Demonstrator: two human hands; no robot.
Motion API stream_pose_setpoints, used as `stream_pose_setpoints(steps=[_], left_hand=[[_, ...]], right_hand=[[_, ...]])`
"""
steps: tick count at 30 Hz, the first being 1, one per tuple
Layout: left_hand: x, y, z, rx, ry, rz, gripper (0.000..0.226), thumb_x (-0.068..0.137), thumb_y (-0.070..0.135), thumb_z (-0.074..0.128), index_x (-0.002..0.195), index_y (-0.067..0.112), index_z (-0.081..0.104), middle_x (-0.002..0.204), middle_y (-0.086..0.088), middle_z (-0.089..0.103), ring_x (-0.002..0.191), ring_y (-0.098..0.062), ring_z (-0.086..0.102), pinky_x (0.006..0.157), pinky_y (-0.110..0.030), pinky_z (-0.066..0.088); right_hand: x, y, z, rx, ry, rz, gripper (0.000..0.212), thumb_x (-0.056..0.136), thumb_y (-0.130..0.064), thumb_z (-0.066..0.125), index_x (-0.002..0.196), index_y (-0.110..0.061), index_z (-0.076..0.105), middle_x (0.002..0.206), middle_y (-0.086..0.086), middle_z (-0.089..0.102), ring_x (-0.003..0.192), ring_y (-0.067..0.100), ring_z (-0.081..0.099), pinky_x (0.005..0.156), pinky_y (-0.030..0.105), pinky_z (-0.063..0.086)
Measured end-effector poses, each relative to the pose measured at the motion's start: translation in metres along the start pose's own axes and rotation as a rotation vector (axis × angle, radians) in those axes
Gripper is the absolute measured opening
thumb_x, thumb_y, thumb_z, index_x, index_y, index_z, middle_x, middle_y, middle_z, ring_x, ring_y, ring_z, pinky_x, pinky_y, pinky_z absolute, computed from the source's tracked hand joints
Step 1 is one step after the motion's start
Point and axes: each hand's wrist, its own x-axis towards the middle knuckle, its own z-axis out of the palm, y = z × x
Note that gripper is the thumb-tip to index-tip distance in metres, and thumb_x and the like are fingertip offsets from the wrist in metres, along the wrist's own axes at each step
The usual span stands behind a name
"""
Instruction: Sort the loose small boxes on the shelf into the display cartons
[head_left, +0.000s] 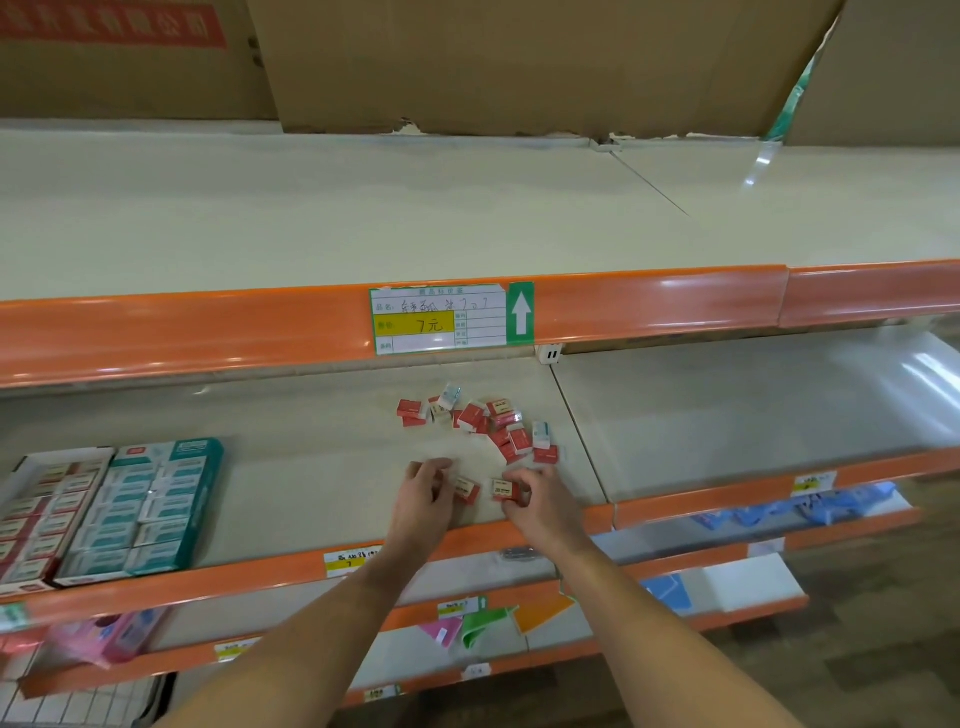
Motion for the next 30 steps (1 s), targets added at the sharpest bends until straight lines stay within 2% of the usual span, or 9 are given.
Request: stream_pose_setpoints(steps=[3,6,10,15,19,23,26,30], left_hand=[[-0.002,-0.002,-0.001,0.048,-0.073,0.044,0.042,0.093,0.012,0.057,0.134,0.019,0.053,0.133,0.004,0.046,0.115,-0.016,0.051,0.093,-0.023,0.047],[-0.005,-0.004,0.0,0.143,-0.116,0.105,0.054,0.087,0.014,0.065,0.138,0.018,0.049,0.135,0.005,0.044,0.115,-0.014,0.051,0.095,-0.022,0.047],[-0.004,0.001,0.003,0.203,-0.101,0.135,0.043,0.084,0.02,0.071,0.124,0.016,0.059,0.127,0.004,0.045,0.105,-0.014,0.053,0.094,-0.023,0.048],[-0.002,-0.003,0.002,0.24,-0.06,0.141,0.024,0.079,0.016,0.073,0.101,0.009,0.065,0.113,0.0,0.05,0.091,-0.021,0.059,0.086,-0.03,0.05],[-0.003,-0.004,-0.001,0.265,-0.032,0.148,0.03,0.084,0.016,0.068,0.113,0.007,0.063,0.111,-0.007,0.055,0.097,-0.027,0.059,0.086,-0.032,0.046],[-0.008,-0.013,-0.015,0.319,-0.045,0.151,0.04,0.086,0.013,0.066,0.126,0.013,0.06,0.118,-0.005,0.054,0.104,-0.027,0.059,0.091,-0.033,0.048],[-0.011,-0.023,-0.031,0.367,-0.041,0.189,0.039,0.086,0.01,0.064,0.123,0.019,0.063,0.118,-0.001,0.053,0.105,-0.025,0.058,0.091,-0.035,0.049],[-0.015,-0.031,-0.059,0.344,0.028,0.229,0.03,0.087,0.012,0.064,0.116,0.017,0.064,0.114,-0.003,0.053,0.101,-0.025,0.057,0.089,-0.037,0.049]], right_hand=[[0.0,0.002,0.001,0.008,0.004,-0.003,0.039,0.088,-0.028,0.073,0.125,-0.032,0.061,0.126,-0.005,0.051,0.106,0.009,0.059,0.089,0.023,0.052],[-0.001,0.003,0.001,0.007,0.01,-0.007,0.042,0.088,-0.026,0.072,0.127,-0.032,0.06,0.129,-0.004,0.05,0.112,0.012,0.058,0.091,0.024,0.051],[0.003,0.005,0.002,0.0,0.033,-0.012,0.038,0.087,-0.032,0.073,0.123,-0.035,0.063,0.128,-0.004,0.052,0.11,0.012,0.059,0.089,0.026,0.052],[-0.002,0.004,0.011,-0.035,0.088,-0.035,0.035,0.088,-0.046,0.068,0.12,-0.031,0.063,0.115,-0.006,0.052,0.098,0.012,0.057,0.083,0.027,0.05],[-0.004,-0.001,0.011,-0.066,0.103,-0.008,0.031,0.089,-0.043,0.067,0.118,-0.03,0.061,0.115,-0.006,0.052,0.097,0.012,0.057,0.083,0.028,0.049],[-0.012,-0.015,0.018,-0.037,0.151,-0.08,0.029,0.089,-0.036,0.069,0.115,-0.025,0.062,0.113,-0.008,0.052,0.098,0.008,0.051,0.08,0.021,0.042],[-0.017,-0.033,0.027,0.029,0.133,-0.131,0.029,0.089,-0.034,0.069,0.116,-0.025,0.06,0.11,-0.009,0.053,0.097,0.007,0.053,0.08,0.02,0.047],[-0.017,-0.059,0.043,0.071,0.087,-0.164,0.029,0.086,-0.03,0.074,0.111,-0.025,0.061,0.103,-0.008,0.053,0.09,0.01,0.057,0.078,0.028,0.053]])
